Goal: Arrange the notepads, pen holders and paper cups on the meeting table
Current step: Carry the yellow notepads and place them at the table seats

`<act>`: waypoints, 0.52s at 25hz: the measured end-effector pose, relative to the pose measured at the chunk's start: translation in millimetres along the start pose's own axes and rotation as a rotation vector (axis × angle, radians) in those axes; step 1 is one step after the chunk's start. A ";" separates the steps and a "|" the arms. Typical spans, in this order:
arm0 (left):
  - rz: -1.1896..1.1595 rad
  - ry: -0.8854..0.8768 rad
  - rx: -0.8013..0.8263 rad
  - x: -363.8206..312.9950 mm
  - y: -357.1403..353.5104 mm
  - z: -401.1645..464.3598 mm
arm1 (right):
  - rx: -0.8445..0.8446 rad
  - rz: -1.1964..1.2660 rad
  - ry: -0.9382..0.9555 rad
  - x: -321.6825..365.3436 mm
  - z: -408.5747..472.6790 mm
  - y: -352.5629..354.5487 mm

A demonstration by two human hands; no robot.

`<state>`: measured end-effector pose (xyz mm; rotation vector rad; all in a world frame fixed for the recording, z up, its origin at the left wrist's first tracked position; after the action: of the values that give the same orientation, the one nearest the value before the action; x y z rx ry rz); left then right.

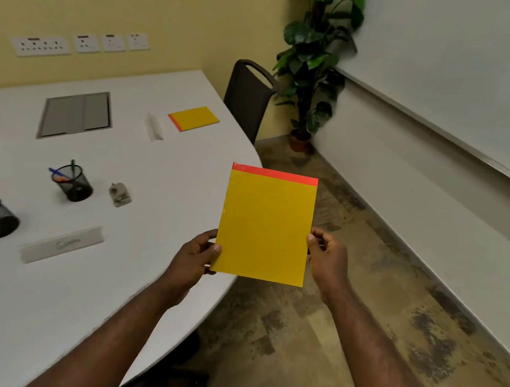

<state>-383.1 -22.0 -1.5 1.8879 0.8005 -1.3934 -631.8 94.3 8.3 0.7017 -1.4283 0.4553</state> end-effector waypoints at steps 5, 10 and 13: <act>-0.031 0.023 -0.003 -13.3 -87.3 51.3 | 0.003 -0.036 -0.002 -25.3 70.4 79.2; -0.059 0.034 -0.043 -30.1 -142.2 107.2 | -0.003 -0.031 0.004 -30.6 135.3 123.4; -0.060 0.008 -0.063 -39.3 -161.2 147.3 | -0.003 -0.031 0.014 -32.7 177.2 135.3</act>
<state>-603.0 -45.5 -19.7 1.8363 0.9011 -1.3819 -856.1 75.7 -2.0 0.7161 -1.4023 0.4329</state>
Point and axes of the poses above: each hand's wrist, its own z-axis towards the middle knuckle, its own y-axis out of the back of the hand, x = y × z, the point moved 6 cm from there along z, towards the middle knuckle, and after that the axes turned 4 degrees about z, right-handed, at the moved point
